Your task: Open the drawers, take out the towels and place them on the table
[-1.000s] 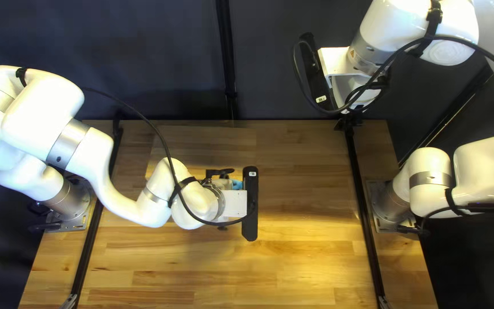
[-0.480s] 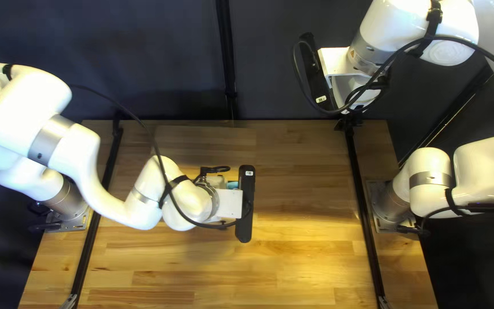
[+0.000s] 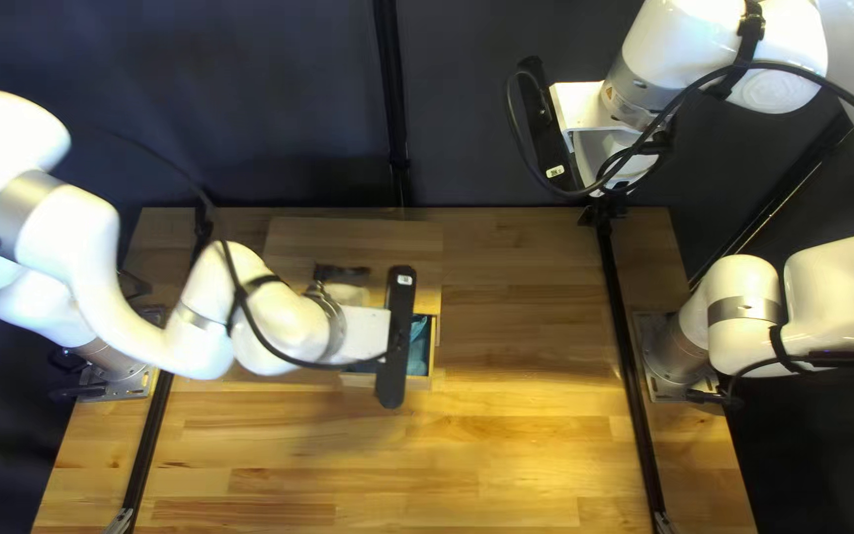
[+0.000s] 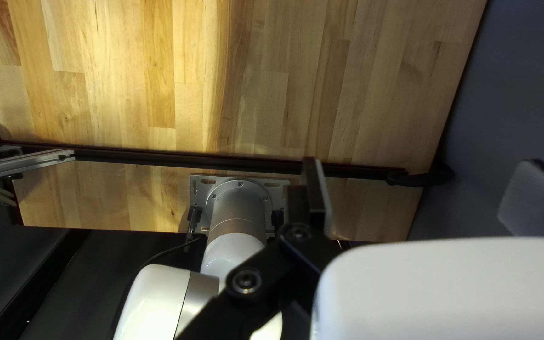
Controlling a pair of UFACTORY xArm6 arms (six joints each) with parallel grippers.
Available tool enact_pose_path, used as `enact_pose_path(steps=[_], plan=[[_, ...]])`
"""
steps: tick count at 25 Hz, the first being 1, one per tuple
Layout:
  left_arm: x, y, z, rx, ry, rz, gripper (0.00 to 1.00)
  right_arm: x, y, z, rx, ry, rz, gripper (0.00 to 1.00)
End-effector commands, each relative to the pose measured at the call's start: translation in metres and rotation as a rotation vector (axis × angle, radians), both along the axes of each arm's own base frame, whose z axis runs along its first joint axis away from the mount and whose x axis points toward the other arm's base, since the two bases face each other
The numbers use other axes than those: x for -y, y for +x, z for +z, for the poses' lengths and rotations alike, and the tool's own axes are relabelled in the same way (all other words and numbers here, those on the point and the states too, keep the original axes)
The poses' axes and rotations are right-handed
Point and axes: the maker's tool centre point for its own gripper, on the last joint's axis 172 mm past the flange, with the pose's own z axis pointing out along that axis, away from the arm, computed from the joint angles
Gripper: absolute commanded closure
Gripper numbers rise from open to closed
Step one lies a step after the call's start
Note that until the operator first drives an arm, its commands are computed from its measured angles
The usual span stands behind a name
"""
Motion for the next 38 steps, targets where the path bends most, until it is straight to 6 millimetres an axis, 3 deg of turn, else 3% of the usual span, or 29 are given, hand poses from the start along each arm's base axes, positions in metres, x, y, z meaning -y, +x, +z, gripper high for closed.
enact_pose_path(steps=[1, 15, 22, 25, 30, 38], plan=[[-0.001, -0.011, 0.02, -0.022, -0.025, -0.01, 1.0, 0.0, 0.0, 0.0, 0.0, 0.0, 0.0, 0.0], [0.004, -0.03, 0.077, -0.07, -0.052, -0.036, 1.0, 0.0, 0.0, 0.0, 0.0, 0.0, 0.0, 0.0], [0.011, -0.053, 0.107, -0.083, -0.049, -0.038, 1.0, 0.0, 0.0, 0.0, 0.0, 0.0, 0.0, 0.0], [0.021, -0.068, 0.109, -0.096, -0.052, -0.04, 1.0, 0.0, 0.0, 0.0, 0.0, 0.0, 0.0, 0.0], [0.044, -0.112, 0.1, -0.142, -0.052, -0.034, 1.0, 0.0, 0.0, 0.0, 0.0, 0.0, 0.0, 0.0], [0.084, -0.169, 0.066, -0.19, -0.052, 0.032, 1.0, 0.0, 0.0, 0.0, 0.0, 0.0, 0.0, 0.0]])
